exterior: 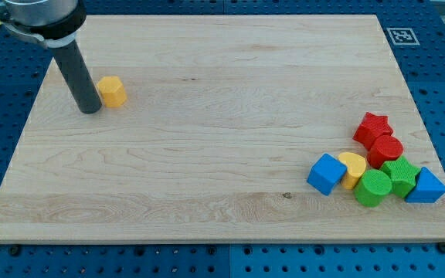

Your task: Push the hexagon upwards

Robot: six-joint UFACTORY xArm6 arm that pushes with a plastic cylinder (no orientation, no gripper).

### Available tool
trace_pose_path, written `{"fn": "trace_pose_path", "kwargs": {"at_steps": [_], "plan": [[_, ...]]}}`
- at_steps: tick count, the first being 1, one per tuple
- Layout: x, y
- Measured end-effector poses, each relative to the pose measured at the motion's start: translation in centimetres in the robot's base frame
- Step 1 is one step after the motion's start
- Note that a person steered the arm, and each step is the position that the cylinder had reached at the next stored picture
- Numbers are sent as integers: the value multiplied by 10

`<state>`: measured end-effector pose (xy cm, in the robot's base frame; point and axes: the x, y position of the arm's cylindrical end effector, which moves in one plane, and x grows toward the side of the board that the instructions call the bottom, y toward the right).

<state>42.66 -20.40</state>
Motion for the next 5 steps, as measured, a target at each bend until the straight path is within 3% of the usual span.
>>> {"fn": "trace_pose_path", "kwargs": {"at_steps": [3, 5], "plan": [[-1, 43], [-42, 31]]}}
